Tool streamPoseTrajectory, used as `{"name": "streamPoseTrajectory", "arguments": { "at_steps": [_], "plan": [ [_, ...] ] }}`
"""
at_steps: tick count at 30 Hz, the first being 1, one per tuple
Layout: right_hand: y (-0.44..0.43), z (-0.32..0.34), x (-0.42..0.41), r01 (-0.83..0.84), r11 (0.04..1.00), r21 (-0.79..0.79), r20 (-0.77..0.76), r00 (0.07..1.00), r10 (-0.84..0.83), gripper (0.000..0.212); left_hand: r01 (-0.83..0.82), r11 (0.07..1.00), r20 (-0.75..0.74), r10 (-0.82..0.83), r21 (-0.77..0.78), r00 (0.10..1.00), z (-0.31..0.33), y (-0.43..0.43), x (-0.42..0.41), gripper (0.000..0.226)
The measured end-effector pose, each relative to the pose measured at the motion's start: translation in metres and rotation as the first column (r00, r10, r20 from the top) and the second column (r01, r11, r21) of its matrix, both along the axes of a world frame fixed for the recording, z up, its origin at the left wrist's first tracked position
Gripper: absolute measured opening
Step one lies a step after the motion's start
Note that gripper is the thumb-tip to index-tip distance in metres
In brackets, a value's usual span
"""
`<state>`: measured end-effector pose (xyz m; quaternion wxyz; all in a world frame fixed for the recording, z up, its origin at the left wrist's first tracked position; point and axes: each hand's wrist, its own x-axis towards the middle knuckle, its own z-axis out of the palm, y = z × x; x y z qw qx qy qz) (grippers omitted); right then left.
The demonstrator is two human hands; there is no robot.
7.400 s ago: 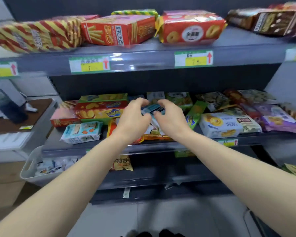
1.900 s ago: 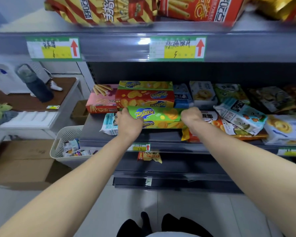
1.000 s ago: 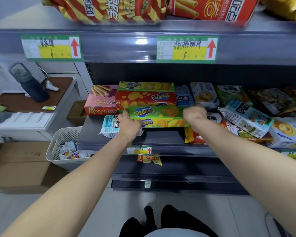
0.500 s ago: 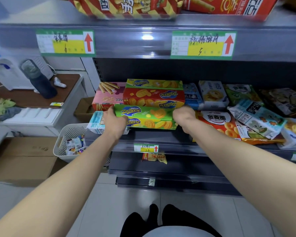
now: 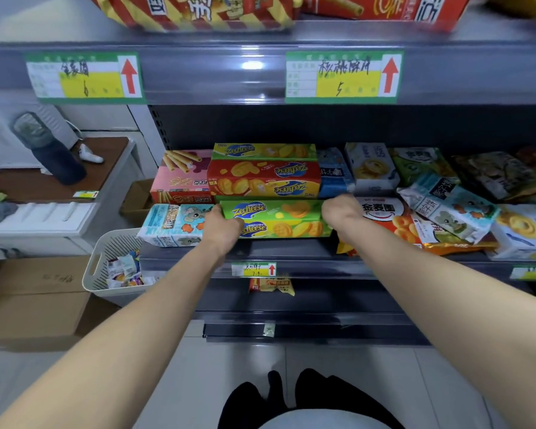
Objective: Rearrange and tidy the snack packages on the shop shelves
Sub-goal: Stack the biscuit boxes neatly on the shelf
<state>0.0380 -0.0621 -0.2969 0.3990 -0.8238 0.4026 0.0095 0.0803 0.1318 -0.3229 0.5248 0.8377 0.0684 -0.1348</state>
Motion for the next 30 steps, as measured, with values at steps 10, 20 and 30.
{"name": "streamPoseTrajectory", "arguments": {
  "at_steps": [10, 20, 30],
  "plan": [
    [0.017, -0.011, 0.005, 0.066, 0.995, 0.081, 0.090, 0.993, -0.073, 0.030, 0.023, 0.999, 0.018, -0.023, -0.031, 1.000, -0.004, 0.005, 0.011, 0.043],
    [0.021, -0.015, 0.005, 0.020, 0.990, 0.143, 0.129, 0.991, -0.039, 0.021, 0.083, 0.994, -0.016, -0.082, 0.066, 0.997, -0.009, 0.010, 0.022, 0.056],
    [0.040, 0.004, -0.024, -0.195, 0.977, -0.090, 0.130, 0.970, 0.206, 0.028, 0.256, 0.943, 0.096, -0.281, 0.210, 0.955, 0.022, -0.002, -0.014, 0.064]
  ]
}}
